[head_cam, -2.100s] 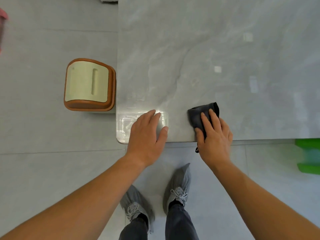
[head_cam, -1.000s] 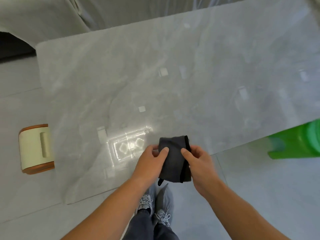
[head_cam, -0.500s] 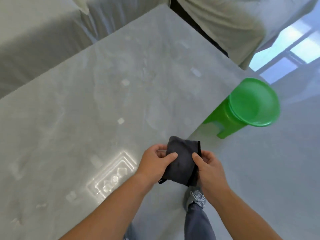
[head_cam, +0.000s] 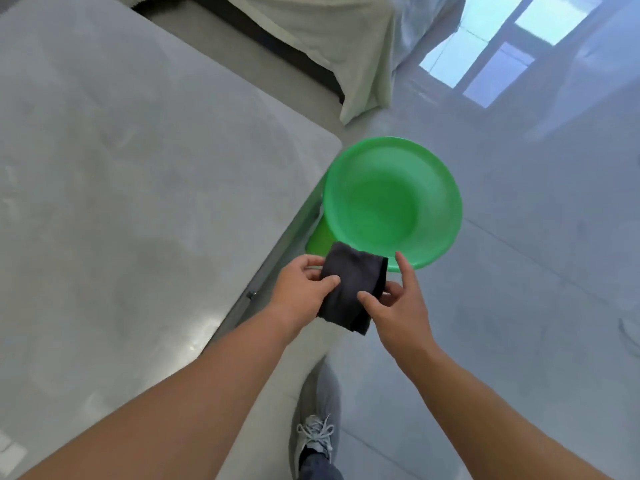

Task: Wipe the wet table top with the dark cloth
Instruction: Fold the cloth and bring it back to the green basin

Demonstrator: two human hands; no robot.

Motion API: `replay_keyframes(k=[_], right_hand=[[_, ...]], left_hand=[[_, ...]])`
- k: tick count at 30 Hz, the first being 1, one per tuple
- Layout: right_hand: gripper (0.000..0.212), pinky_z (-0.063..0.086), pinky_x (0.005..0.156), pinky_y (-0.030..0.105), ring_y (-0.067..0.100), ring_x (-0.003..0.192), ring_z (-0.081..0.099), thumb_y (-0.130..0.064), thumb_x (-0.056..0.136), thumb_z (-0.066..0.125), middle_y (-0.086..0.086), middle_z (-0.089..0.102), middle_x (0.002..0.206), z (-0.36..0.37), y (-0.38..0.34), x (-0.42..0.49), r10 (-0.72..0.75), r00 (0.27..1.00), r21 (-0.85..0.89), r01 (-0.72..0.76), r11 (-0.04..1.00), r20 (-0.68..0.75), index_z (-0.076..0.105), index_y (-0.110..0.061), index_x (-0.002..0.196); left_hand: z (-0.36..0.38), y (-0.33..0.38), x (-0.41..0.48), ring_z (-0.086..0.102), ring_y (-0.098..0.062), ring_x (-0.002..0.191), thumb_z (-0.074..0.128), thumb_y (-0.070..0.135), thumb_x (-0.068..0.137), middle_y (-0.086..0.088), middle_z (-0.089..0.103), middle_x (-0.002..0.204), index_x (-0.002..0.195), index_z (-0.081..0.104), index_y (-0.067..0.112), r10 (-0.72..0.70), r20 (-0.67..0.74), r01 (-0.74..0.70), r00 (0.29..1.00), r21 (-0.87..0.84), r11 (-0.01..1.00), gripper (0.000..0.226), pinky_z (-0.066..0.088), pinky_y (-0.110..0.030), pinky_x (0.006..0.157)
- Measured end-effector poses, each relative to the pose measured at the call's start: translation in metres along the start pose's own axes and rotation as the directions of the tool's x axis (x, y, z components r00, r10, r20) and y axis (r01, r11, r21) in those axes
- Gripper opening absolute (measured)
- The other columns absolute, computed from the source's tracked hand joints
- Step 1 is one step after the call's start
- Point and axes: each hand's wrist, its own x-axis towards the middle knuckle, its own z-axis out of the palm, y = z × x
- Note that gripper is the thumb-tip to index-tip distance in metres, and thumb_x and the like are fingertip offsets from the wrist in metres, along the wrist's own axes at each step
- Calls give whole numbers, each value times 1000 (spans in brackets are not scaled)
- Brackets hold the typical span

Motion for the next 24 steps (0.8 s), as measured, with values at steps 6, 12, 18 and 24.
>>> replay_keyframes(k=[6,12,18,24], right_hand=[[65,54,75,14,-1,90,64,-18,81,82,-12,65,109,-20,25,82,-65,998,-208,68,976,24,54,-29,139],[72,47,99,44,23,113,58,-36,75,84,0,66,125,-18,36,114,-125,992,-459,116,881,11,54,-29,141],[74,30,89,36,25,120,46,-50,74,81,-1,63,126,-15,50,130,-163,985,-585,97,805,-61,53,-34,140],[80,15,84,29,22,120,40,-58,71,80,-4,60,124,-8,67,130,-258,965,-665,163,729,-47,50,-32,141]], left_hand=[[44,1,84,71,-23,94,73,2,87,-9,71,105,103,60,24,39,21,-41,999,119,992,30,60,-36,72],[47,-1,113,67,-17,93,72,2,87,-3,62,104,122,57,36,115,89,-138,989,330,934,51,60,-33,75],[44,0,128,61,-13,83,66,-1,91,-1,55,95,137,58,31,172,204,-253,964,491,834,57,56,-25,73],[40,-2,137,52,-14,102,78,12,84,-1,41,110,143,52,32,192,287,-340,939,672,658,68,46,-25,91]])
